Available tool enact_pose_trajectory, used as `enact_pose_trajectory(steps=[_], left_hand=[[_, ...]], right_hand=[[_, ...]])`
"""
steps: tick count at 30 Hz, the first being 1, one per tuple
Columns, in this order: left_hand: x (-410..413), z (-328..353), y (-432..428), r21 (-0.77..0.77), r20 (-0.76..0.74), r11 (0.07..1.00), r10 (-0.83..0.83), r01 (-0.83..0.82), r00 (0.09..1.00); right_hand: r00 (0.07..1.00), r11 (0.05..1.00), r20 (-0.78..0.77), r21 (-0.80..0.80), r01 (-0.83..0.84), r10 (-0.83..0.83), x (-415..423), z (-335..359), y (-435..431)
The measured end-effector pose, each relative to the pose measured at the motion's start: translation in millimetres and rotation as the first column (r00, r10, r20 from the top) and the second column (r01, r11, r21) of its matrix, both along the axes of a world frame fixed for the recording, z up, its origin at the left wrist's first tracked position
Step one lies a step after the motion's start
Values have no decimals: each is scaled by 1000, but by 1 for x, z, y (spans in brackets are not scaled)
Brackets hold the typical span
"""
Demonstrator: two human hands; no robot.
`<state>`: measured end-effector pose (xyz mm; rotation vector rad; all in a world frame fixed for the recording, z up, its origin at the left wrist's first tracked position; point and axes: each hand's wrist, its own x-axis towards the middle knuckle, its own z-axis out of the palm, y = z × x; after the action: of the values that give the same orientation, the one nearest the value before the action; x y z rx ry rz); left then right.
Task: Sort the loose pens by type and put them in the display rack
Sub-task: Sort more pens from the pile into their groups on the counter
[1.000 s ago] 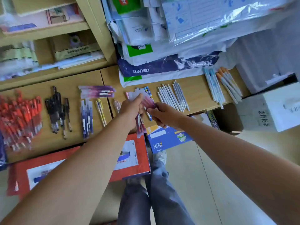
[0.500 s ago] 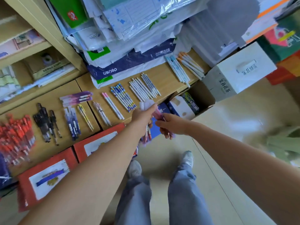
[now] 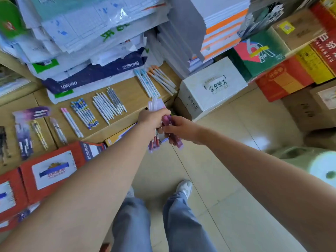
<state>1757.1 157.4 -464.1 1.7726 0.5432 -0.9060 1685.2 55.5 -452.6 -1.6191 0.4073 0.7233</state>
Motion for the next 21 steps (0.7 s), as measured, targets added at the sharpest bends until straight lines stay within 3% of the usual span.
enact_pose_trajectory(steps=[4,8,12,17,21], left_hand=[[-9,12,-53,-22,11,994,-104,104,994],[0,20,-100,-60,36,984,-163,165,986],[23,32,-147,-79,56,969,-231,235,971],[67,52,-205,-82,102,951,-290,298,952],[100,64,-254,-128,96,924,-350,361,932]], right_hand=[[986,963,-56,215,164,-156,-12,6,-59],[988,960,-86,240,145,-128,-4,13,-106],[990,988,-123,121,91,-76,20,27,-149],[994,972,-102,-226,-69,47,64,45,-212],[996,962,-76,-267,-55,36,90,53,-269]])
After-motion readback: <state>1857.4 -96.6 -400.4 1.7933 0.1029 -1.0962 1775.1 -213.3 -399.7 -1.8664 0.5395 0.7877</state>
